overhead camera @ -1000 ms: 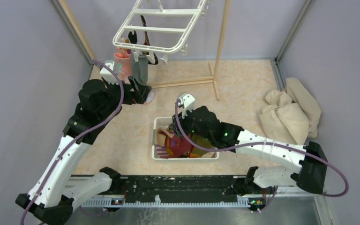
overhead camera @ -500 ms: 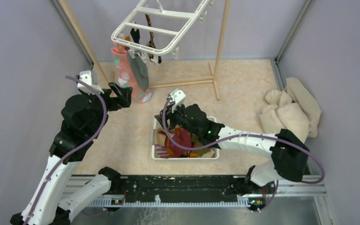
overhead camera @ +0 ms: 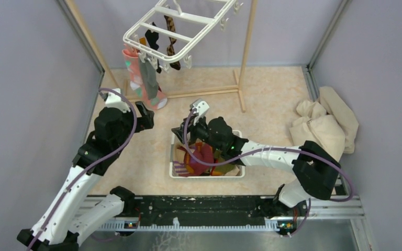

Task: Remove the socks clipped to the hanger
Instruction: Place the sock in the bin, then remove the sock from the hanger.

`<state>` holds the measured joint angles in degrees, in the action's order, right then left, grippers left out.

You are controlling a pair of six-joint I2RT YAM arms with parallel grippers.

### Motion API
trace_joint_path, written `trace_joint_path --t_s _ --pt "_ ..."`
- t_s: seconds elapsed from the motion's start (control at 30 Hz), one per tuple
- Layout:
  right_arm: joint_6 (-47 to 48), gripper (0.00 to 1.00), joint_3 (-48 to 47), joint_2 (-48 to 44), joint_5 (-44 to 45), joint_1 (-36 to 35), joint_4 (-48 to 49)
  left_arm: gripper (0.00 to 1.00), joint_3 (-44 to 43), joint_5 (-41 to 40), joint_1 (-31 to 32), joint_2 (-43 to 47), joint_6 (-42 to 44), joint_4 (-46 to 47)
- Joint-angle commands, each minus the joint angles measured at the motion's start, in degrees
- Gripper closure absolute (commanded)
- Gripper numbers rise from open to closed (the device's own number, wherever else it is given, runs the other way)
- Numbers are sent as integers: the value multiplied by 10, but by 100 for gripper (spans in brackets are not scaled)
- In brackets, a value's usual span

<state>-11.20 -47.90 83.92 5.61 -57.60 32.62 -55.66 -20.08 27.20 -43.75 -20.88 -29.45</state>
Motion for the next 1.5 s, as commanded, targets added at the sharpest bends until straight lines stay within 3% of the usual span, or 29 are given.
trace_joint_path --t_s 0.0,0.17,0.43,0.73,1.47 --pt "-42 33 7 7 -46 30 87 1 23 -3 -8 -14 -32 24" --pt "-124 33 9 45 -138 92 192 1 28 3 -30 -14 -37 26" --pt "-180 33 -70 162 -213 137 273 1 47 140 -110 -71 -34 45" --pt "-191 33 -216 294 -269 146 293 1 93 360 -291 -97 -72 117" --pt "-257 33 -455 534 -270 161 384 1 71 384 -300 -92 -64 104"
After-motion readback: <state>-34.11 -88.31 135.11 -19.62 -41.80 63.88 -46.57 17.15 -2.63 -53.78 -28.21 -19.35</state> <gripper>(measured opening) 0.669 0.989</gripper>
